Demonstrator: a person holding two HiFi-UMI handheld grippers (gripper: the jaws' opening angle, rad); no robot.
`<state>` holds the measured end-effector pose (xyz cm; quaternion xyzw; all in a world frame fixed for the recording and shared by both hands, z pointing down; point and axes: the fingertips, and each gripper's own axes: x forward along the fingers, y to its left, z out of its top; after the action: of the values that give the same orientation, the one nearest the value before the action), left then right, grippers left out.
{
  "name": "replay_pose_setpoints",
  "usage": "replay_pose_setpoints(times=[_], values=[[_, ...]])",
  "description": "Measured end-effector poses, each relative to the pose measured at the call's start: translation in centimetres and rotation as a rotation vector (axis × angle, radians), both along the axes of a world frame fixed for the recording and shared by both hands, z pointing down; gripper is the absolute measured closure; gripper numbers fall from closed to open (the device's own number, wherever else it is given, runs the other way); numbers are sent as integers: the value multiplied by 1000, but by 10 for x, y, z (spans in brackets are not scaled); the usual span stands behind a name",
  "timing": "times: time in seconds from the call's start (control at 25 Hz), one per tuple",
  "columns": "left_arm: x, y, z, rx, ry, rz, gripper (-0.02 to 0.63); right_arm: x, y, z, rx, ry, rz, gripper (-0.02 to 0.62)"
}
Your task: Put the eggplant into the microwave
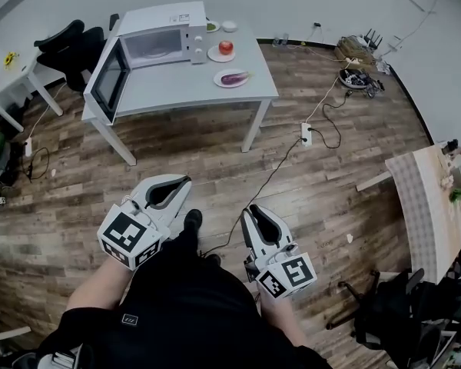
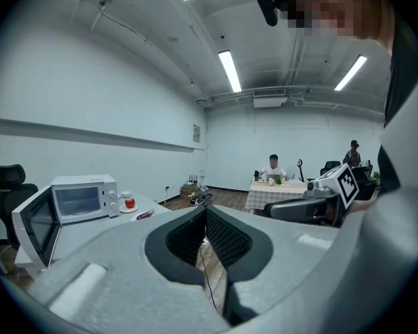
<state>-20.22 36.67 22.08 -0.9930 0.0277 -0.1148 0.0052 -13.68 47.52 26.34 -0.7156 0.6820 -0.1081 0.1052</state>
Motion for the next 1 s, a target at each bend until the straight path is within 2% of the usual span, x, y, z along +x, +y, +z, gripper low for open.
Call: replay_pose_setpoints(times=[0.24,0.52,1.0], values=[[19,-15,11,-42,3,1,597,18,-15,6,-25,-9,0,517],[60,-49,20,-56,22,13,597,56,-46,11,-59,16,5,517],[134,-143,18,-30,18,40,597,129,-148,6,-79,24,15,517]])
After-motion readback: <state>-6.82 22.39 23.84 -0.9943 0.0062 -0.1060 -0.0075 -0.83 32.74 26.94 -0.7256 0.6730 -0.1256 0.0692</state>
